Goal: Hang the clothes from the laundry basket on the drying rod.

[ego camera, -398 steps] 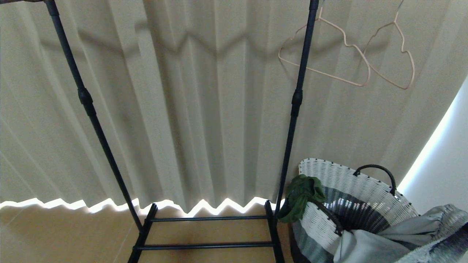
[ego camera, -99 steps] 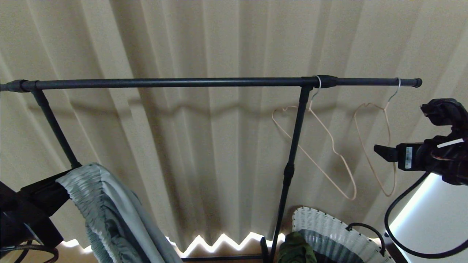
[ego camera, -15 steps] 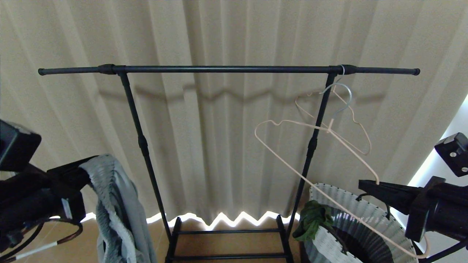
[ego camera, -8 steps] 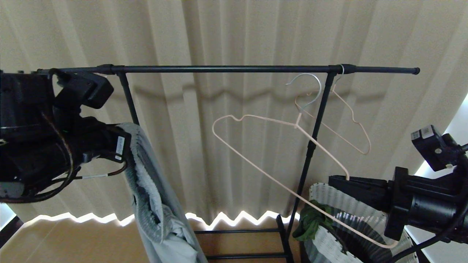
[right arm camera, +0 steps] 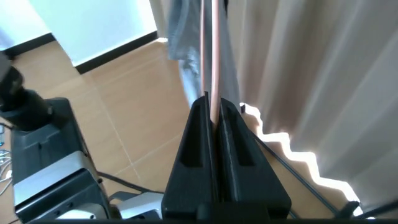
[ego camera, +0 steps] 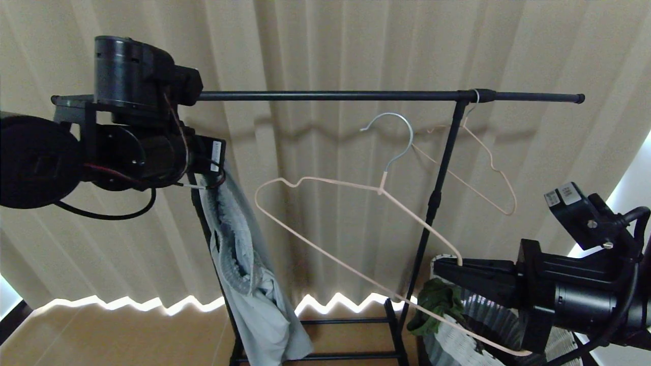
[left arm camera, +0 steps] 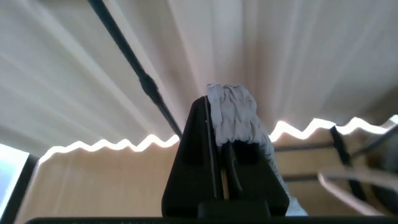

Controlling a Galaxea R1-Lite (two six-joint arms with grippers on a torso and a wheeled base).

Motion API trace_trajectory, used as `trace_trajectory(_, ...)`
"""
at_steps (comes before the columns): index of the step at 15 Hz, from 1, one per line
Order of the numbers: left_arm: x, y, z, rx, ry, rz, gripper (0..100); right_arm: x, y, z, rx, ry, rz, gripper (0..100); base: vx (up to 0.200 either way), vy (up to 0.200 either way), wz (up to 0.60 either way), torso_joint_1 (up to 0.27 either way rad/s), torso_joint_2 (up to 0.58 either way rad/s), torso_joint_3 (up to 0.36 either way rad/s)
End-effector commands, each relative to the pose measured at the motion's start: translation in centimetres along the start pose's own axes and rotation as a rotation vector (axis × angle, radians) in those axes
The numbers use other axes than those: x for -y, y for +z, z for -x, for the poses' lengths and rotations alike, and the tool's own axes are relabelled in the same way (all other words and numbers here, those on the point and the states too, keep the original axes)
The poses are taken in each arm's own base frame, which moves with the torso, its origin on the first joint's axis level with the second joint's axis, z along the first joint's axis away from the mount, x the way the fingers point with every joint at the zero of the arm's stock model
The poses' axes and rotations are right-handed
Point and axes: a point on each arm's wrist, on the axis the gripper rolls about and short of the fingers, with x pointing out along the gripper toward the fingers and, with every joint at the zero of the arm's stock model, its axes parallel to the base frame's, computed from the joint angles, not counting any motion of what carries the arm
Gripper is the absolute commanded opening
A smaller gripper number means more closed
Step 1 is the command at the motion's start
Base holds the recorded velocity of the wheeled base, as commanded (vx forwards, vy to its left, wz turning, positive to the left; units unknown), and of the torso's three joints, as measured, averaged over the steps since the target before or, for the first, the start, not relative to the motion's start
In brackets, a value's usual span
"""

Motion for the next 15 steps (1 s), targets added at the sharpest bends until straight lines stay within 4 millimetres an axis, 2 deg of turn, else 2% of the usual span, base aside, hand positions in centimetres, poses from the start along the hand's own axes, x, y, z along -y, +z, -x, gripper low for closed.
trace_trajectory(1,1.4,-0.5,-1.8,-0.019,0.012,-0.016,0,-0.7,0.2,0.2,0.014,0.028,0.013,0,0.000,0.000,0.00,0.000,0.00,0.000)
trace_trajectory(4,2.2,-0.4,-1.5,-0.008,0.041,-0.018,0,-1.3,0.4,-0.1,0.014,0.058,0.020,0,0.000,0.000,0.00,0.000,0.00,0.000)
trace_trajectory(10,3.9,-0.1,-0.2,0.039,0.062,-0.020,0,-0.3,0.6,-2.2,-0.017,0.047,0.000,0,0.000,0.000,0.00,0.000,0.00,0.000)
trace_trajectory(15,3.8,0.4,0.8,0.058,0.064,-0.012,0,0.4,2.0,-4.0,0.005,0.016,-0.056,0,0.000,0.000,0.00,0.000,0.00,0.000)
